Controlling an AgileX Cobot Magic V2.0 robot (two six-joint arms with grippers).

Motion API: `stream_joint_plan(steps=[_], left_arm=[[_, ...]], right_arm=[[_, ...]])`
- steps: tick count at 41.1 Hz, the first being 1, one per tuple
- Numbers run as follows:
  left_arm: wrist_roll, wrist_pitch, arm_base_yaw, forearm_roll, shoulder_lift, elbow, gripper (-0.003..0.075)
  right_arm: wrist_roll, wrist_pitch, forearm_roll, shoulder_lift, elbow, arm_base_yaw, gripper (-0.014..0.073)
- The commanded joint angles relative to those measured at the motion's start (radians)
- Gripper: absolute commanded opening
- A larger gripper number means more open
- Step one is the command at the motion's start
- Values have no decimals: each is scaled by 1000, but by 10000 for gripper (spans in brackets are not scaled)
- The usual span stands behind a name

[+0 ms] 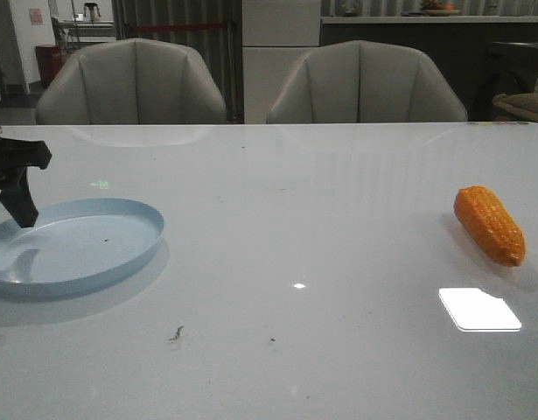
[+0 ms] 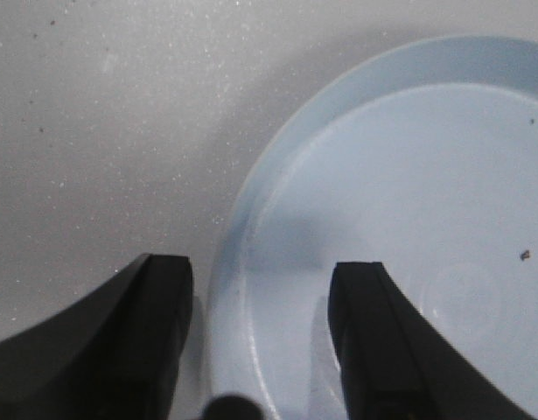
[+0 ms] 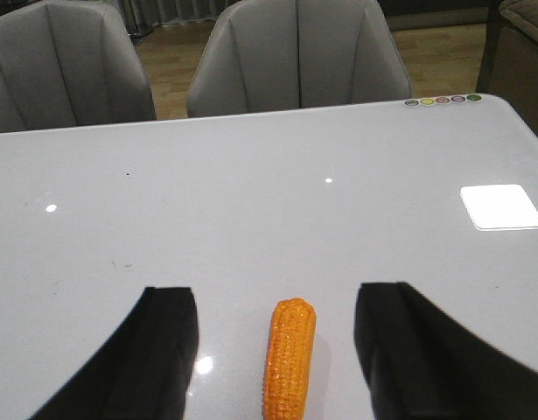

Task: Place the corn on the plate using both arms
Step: 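Grasp the rim of the light blue plate with the left gripper, then slide the plate toward the table center and release with left gripper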

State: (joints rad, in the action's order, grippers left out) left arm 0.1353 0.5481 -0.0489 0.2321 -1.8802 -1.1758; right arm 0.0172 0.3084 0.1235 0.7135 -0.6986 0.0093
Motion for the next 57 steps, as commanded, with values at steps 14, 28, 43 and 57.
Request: stream_joint_plan(steps=[14,28,43,57], left_arm=[[-4,-11,-8,14,4,-32,176],[-4,81,-8,94,4,-124,101],[-4,278,-63,323,4,-321,102],[-4,169,-266,325,-9,-339,101]], right_arm=[[-7,-79,4,-1,-30,-1,503],[-7,-78,4,-1,-30,-1,503],[-7,-77,4,-1,-30,-1,503],[-7,-74,4,-1,-30,-1,503]])
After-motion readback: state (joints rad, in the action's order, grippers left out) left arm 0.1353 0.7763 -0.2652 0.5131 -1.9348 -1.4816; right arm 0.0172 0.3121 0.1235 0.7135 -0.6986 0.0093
